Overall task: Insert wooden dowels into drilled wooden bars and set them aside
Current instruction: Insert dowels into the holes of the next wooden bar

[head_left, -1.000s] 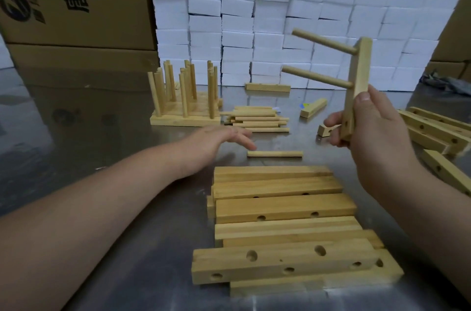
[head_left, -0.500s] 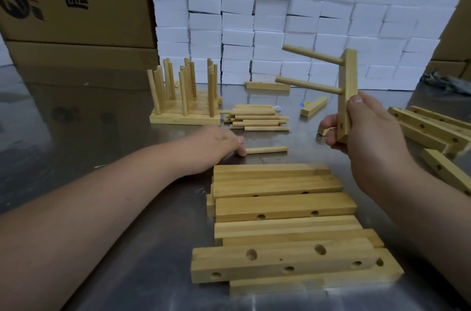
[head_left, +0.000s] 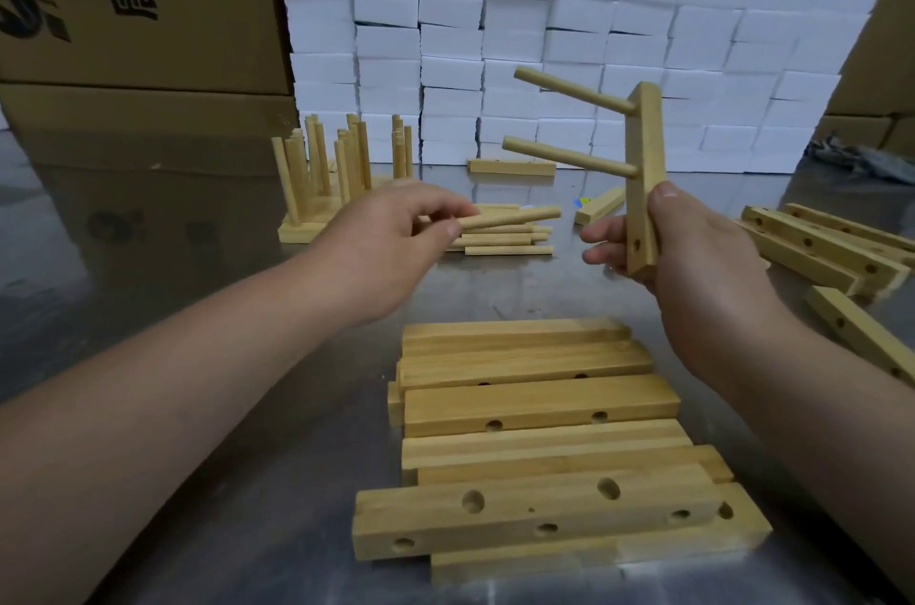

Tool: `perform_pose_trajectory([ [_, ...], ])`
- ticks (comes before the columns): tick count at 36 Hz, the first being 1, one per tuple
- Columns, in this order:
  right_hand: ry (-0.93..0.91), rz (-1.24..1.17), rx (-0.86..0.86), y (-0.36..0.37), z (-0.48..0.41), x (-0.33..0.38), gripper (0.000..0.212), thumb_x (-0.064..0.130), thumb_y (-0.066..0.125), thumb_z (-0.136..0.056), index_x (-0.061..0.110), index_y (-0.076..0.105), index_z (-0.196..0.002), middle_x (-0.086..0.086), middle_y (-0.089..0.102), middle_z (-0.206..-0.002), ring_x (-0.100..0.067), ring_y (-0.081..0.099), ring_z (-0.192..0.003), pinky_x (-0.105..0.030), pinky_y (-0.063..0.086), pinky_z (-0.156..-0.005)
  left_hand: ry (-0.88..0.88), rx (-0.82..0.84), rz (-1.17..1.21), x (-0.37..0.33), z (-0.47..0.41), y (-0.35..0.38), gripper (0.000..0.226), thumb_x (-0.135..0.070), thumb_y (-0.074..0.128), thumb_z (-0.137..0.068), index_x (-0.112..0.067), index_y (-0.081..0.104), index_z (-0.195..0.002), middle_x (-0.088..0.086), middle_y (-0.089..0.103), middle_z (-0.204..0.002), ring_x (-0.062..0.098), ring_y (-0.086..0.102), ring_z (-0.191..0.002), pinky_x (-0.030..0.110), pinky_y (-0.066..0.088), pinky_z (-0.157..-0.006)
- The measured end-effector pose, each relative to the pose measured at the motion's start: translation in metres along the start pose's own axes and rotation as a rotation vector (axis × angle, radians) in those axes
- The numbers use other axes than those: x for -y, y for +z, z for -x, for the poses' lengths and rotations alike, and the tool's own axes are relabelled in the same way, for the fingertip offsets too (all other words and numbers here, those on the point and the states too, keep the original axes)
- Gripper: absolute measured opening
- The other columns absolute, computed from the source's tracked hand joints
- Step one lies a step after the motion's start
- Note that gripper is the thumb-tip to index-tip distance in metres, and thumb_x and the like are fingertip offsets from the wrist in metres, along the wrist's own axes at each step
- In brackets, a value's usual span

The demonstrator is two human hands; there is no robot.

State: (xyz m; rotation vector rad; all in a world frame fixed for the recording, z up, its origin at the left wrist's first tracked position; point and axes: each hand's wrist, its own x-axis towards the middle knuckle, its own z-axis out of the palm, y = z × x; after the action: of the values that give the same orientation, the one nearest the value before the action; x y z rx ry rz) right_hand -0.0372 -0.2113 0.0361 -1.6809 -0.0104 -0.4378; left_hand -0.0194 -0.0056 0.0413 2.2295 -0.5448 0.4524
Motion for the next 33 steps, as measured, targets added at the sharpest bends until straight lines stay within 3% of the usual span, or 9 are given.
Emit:
perform_pose_trajectory([
  [3, -0.073, 0.131, -0.004, 0.000, 0.005, 0.001, 0.040, 0.029, 0.024, -0.100, 0.006, 0.057, -0.094, 0.010, 0.066, -0.062, -0.005, 0.053, -0.056, -0.026, 0.046, -0.066, 0.088, 0.052, -0.029, -0.016, 0.011, 0.004, 0.025, -0.021, 0.050, -0.093, -0.045, 0.058, -0.096, -0.017, 0.055, -0.093, -0.008, 0.048, -0.089, 0.001, 0.035, -0.073],
  [5, -0.089, 0.150, -0.029, 0.000, 0.006, 0.002, 0.037, 0.030, 0.025, -0.100, 0.012, 0.054, -0.084, 0.011, 0.060, -0.055, -0.004, 0.050, -0.053, -0.023, 0.044, -0.059, 0.112, 0.060, -0.051, -0.022, 0.016, 0.010, 0.025, -0.020, 0.050, -0.093, -0.035, 0.063, -0.108, -0.021, 0.056, -0.093, -0.004, 0.051, -0.091, 0.005, 0.035, -0.079],
  [10, -0.102, 0.113, -0.037, 0.004, 0.011, 0.006, 0.034, 0.030, 0.027, -0.099, 0.025, 0.055, -0.081, 0.011, 0.058, -0.053, -0.004, 0.051, -0.056, -0.028, 0.045, -0.064, 0.147, 0.036, 0.000, -0.027, 0.017, 0.013, 0.027, -0.020, 0.050, -0.092, -0.028, 0.064, -0.115, -0.028, 0.057, -0.080, -0.017, 0.051, -0.084, -0.003, 0.035, -0.070],
  [13, -0.103, 0.098, -0.024, 0.005, 0.012, 0.006, 0.033, 0.031, 0.027, -0.099, 0.022, 0.055, -0.086, 0.010, 0.058, -0.052, -0.012, 0.050, -0.063, -0.031, 0.044, -0.065, 0.190, 0.019, -0.022, -0.028, 0.018, 0.013, 0.028, -0.021, 0.050, -0.092, -0.026, 0.064, -0.116, -0.027, 0.055, -0.080, -0.010, 0.052, -0.088, 0.000, 0.036, -0.070],
  [16, -0.098, 0.108, -0.032, 0.005, 0.013, 0.006, 0.029, 0.030, 0.028, -0.099, 0.020, 0.055, -0.096, 0.011, 0.057, -0.052, -0.004, 0.048, -0.055, -0.026, 0.043, -0.062, 0.242, 0.017, -0.019, -0.029, 0.020, 0.014, 0.028, -0.022, 0.052, -0.090, -0.024, 0.065, -0.115, -0.025, 0.054, -0.079, -0.007, 0.052, -0.085, 0.002, 0.037, -0.069],
  [20, -0.088, 0.063, -0.047, 0.006, 0.014, 0.007, 0.032, 0.027, 0.029, -0.100, 0.021, 0.052, -0.079, 0.012, 0.053, -0.049, -0.004, 0.044, -0.051, -0.025, 0.043, -0.059, 0.275, 0.024, -0.006, -0.031, 0.021, 0.014, 0.027, -0.020, 0.052, -0.091, -0.021, 0.064, -0.116, -0.022, 0.057, -0.084, -0.003, 0.051, -0.089, 0.005, 0.039, -0.070],
  [24, -0.080, 0.032, -0.067, 0.007, 0.015, 0.010, 0.031, 0.026, 0.029, -0.100, 0.016, 0.055, -0.086, 0.011, 0.055, -0.051, -0.004, 0.044, -0.048, -0.013, 0.037, -0.042, 0.276, 0.047, -0.021, -0.030, 0.022, 0.015, 0.027, -0.019, 0.052, -0.092, -0.023, 0.064, -0.116, -0.022, 0.055, -0.082, -0.006, 0.050, -0.087, 0.003, 0.036, -0.070],
  [30, -0.067, 0.033, -0.071, 0.007, 0.015, 0.009, 0.030, 0.026, 0.029, -0.100, 0.013, 0.056, -0.093, 0.012, 0.055, -0.052, 0.000, 0.044, -0.045, -0.012, 0.037, -0.041, 0.294, 0.048, -0.065, -0.030, 0.022, 0.015, 0.027, -0.019, 0.051, -0.092, -0.022, 0.064, -0.115, -0.013, 0.056, -0.080, 0.002, 0.048, -0.084, 0.010, 0.036, -0.066],
  [33, -0.084, 0.057, -0.056, 0.008, 0.016, 0.009, 0.030, 0.025, 0.029, -0.100, 0.015, 0.056, -0.093, 0.013, 0.055, -0.054, 0.002, 0.045, -0.045, -0.010, 0.037, -0.041, 0.306, 0.061, -0.091, -0.033, 0.021, 0.016, 0.021, -0.025, 0.050, -0.091, -0.022, 0.066, -0.106, -0.009, 0.053, -0.077, 0.006, 0.047, -0.080, 0.013, 0.035, -0.062],
])
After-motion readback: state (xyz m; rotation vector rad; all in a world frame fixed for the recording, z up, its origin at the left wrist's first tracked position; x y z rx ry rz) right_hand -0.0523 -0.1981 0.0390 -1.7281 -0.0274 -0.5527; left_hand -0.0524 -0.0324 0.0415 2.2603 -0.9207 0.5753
